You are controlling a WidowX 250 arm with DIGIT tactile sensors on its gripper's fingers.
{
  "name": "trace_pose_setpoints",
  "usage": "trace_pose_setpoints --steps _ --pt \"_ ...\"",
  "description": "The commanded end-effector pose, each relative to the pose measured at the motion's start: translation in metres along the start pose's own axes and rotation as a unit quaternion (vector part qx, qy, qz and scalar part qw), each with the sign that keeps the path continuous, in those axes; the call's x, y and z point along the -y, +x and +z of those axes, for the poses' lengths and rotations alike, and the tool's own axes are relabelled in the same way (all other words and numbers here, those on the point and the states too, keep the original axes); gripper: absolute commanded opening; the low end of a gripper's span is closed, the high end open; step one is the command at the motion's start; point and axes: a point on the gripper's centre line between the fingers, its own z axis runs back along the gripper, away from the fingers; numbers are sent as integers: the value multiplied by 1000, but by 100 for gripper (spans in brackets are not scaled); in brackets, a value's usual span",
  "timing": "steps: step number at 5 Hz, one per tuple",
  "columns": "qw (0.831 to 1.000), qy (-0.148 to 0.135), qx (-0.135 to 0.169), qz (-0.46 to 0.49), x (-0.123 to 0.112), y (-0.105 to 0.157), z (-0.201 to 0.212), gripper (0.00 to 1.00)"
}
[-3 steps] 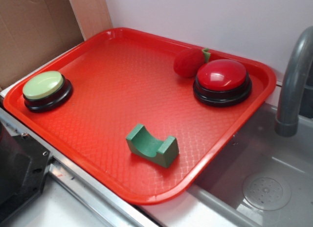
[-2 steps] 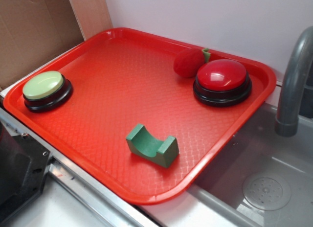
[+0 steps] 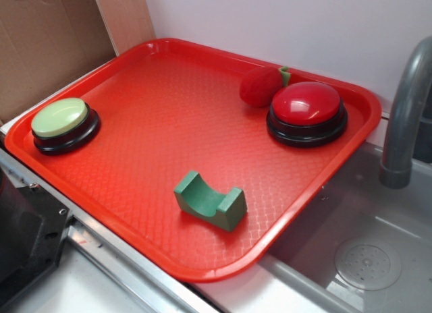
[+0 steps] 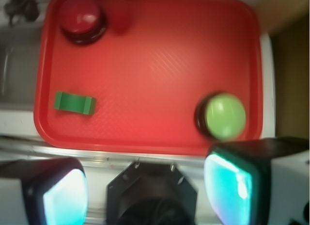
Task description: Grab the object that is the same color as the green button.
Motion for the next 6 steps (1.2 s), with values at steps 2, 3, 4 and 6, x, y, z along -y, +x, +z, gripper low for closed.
trace_pose_setpoints --steps 2,3,4,6 --pt "934 -28 80 -347 62 36 -63 100" --pt "898 -88 96 -420 78 33 -110 100" --pt "891 -82 69 -441 83 34 -136 100" --pt "862 -104 95 -486 92 47 -189 100"
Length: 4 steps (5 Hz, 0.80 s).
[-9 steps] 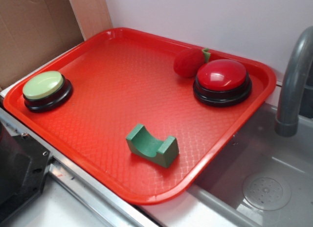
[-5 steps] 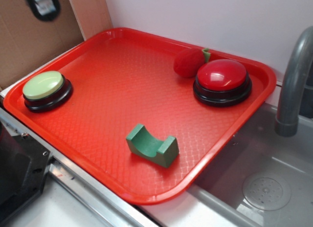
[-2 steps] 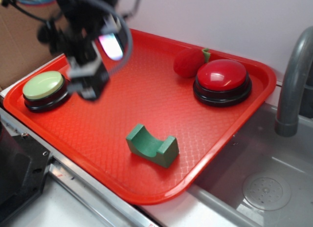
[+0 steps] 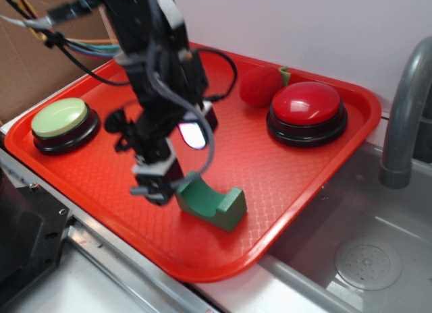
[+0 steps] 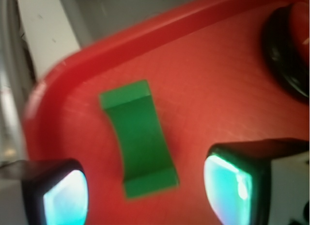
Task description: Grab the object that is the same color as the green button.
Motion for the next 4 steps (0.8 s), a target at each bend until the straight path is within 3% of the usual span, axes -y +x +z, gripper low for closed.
trace_pose_setpoints --steps 1,2,3,4 --pt "999 22 31 -37 -3 3 -22 100" --pt "999 27 31 -35 -6 -9 -26 32" --pt "998 30 43 -32 -9 -14 -25 0" --pt "998 28 41 -39 -10 -11 -25 0"
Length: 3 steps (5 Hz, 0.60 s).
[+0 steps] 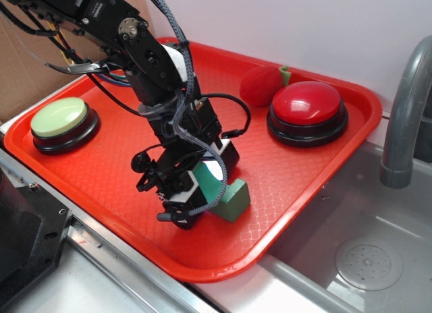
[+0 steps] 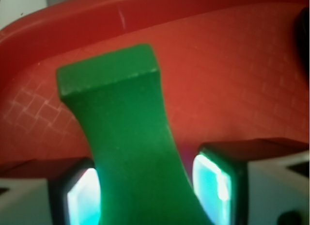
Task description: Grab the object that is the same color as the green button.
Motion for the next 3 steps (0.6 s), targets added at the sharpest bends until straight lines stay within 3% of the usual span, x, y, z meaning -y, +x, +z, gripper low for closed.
trace_pose_setpoints --steps 1,2,3 --pt "999 6 -23 34 -3 11 20 0" --pt "986 54 -53 149 -16 25 55 0" --pt "958 71 -77 266 -31 31 79 0"
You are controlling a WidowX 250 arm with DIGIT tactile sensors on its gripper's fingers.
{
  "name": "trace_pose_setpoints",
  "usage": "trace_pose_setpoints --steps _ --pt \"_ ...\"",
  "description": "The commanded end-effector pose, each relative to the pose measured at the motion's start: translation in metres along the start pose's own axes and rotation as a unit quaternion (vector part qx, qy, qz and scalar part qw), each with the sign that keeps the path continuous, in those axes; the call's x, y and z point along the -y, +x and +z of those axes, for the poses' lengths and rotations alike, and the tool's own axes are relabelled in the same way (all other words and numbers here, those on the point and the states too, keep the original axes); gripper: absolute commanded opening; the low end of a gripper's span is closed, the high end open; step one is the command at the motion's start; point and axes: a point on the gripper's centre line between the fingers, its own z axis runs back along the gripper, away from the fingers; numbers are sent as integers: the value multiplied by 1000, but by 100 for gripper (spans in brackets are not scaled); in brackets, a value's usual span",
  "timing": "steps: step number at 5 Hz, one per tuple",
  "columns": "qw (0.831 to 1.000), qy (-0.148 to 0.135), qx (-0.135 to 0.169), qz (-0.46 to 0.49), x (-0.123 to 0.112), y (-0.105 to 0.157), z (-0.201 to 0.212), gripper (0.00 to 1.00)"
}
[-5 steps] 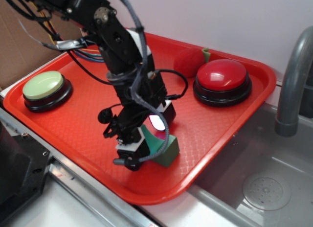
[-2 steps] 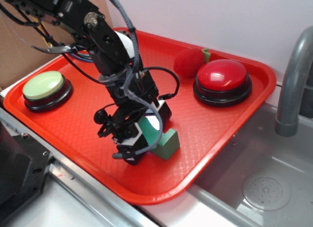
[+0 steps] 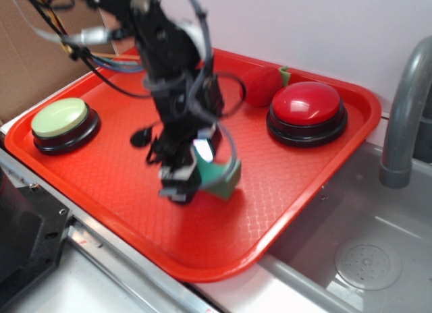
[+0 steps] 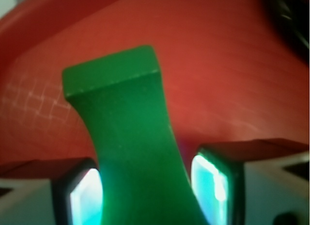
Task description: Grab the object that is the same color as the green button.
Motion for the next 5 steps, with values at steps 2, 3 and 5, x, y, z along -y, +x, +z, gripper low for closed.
trace_pose_setpoints --steps 2,3,5 --pt "927 71 -70 361 -48 16 99 0" --pt "876 74 -46 475 -66 -3 118 0" --pt "814 82 -23 574 -71 -27 140 0"
